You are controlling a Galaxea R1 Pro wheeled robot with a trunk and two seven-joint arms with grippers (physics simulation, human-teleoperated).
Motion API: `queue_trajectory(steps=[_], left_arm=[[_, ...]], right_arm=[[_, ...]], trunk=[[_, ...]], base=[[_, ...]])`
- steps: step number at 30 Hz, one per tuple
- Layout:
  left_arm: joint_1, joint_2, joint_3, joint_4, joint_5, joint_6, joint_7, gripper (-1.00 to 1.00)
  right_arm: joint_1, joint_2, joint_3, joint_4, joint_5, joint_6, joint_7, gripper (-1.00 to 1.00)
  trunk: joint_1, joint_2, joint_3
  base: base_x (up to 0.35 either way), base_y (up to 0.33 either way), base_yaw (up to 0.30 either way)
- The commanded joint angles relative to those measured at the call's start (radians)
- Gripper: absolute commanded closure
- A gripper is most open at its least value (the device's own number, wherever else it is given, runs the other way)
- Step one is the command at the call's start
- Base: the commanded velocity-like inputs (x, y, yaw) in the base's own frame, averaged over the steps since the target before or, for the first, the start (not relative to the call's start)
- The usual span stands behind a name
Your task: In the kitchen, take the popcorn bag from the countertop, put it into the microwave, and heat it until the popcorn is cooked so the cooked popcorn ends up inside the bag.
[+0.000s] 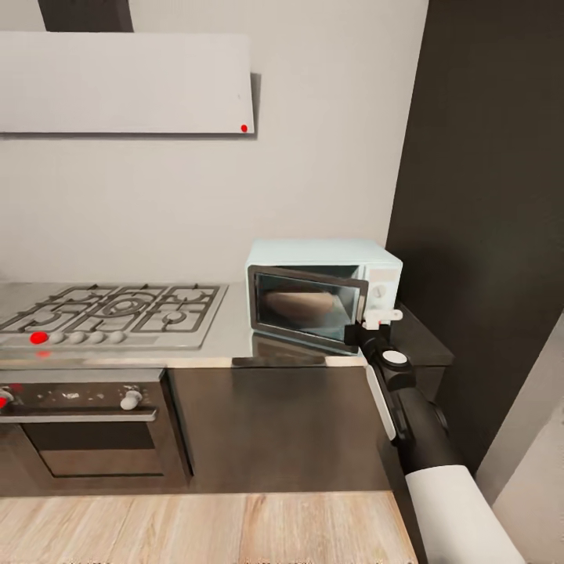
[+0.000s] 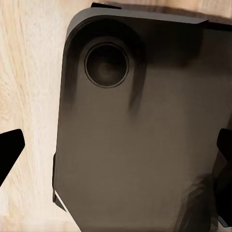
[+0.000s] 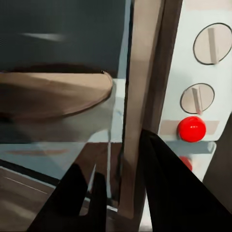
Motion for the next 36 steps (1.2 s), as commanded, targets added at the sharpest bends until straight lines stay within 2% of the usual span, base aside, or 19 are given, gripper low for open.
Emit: queue_trajectory(steps=[1, 18, 19, 27, 36], left_arm=[[0.0, 0.0, 0.002, 0.0, 0.008, -0.002, 0.0, -1.0], [0.0, 0.0, 0.002, 0.0, 0.008, -0.002, 0.0, -1.0], [0.0, 0.0, 0.002, 0.0, 0.008, -0.002, 0.0, -1.0], [0.0, 0.0, 0.002, 0.0, 0.008, -0.002, 0.0, -1.0], [0.0, 0.0, 0.002, 0.0, 0.008, -0.002, 0.0, -1.0]], right_arm=[[-0.001, 0.0, -0.07, -0.007, 0.032, 0.01, -0.003, 1.0], [-0.001, 0.0, -0.07, -0.007, 0.033, 0.01, -0.003, 1.0], [-0.001, 0.0, -0.07, -0.007, 0.033, 0.009, -0.003, -1.0], [-0.001, 0.0, -0.07, -0.007, 0.033, 0.016, -0.002, -1.0], [-0.001, -0.008, -0.071, -0.011, 0.042, 0.08, 0.007, -1.0]], trunk=[[0.0, -0.001, -0.001], [0.0, -0.001, -0.001], [0.0, -0.001, -0.001], [0.0, -0.001, -0.001], [0.0, -0.001, -0.001]], base=[[-0.046, 0.0, 0.0], [-0.019, 0.0, 0.0], [0.0, 0.0, 0.0], [0.0, 0.0, 0.0], [0.0, 0.0, 0.0]])
